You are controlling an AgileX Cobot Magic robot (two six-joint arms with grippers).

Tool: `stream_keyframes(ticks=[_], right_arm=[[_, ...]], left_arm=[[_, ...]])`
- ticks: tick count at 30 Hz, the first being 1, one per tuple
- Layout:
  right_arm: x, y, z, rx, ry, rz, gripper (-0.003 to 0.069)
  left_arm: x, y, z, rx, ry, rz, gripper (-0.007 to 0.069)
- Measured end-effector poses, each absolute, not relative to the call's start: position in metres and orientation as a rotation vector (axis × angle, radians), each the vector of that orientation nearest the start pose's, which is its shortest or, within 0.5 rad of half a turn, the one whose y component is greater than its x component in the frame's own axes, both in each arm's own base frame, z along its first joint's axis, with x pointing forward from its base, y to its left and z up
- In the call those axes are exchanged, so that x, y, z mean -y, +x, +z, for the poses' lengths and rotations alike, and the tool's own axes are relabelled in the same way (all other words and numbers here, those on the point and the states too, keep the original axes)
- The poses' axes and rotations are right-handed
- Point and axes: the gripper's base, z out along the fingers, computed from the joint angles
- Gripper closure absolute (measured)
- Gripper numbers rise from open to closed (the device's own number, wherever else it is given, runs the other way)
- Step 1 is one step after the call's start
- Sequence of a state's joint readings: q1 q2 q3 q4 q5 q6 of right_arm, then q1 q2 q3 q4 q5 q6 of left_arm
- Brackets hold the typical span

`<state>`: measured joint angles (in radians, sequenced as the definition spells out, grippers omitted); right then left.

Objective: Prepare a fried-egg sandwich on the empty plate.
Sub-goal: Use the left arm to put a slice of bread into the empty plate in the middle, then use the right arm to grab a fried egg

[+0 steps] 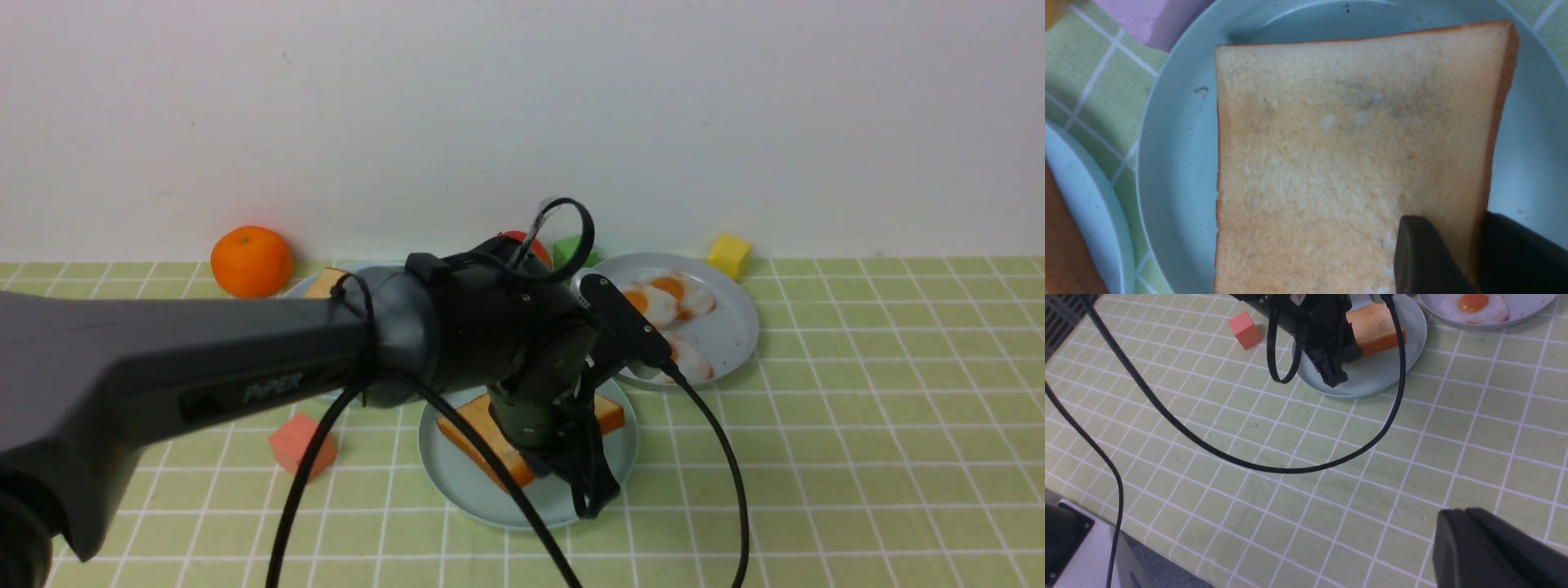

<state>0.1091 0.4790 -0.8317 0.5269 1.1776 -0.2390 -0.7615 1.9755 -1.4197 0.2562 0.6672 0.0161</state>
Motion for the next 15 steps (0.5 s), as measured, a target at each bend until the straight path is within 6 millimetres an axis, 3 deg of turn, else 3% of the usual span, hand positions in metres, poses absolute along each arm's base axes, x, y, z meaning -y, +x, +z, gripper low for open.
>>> stream_keyframes(ticks=[8, 11, 12, 15], right_arm=[[-0.046, 0.048, 0.361, -2.231, -0.344, 0.585, 0.0573], [-0.047, 0.060, 0.358, -2.287, -0.313, 0.599, 0.0519], [-0.047, 0.069, 0.356, -2.315, -0.298, 0.605, 0.0487], [-0.049, 0.085, 0.353, -2.344, -0.266, 0.619, 0.0438]], left_arm=[[0.280, 0.307, 0.206, -2.428, 1.116, -0.091, 0.0263], [0.277, 0.298, 0.229, -2.441, 1.057, -0.168, 0.0257], [0.273, 0.291, 0.249, -2.427, 1.021, -0.217, 0.0268], [0.267, 0.282, 0.275, -2.397, 0.980, -0.272, 0.0302]])
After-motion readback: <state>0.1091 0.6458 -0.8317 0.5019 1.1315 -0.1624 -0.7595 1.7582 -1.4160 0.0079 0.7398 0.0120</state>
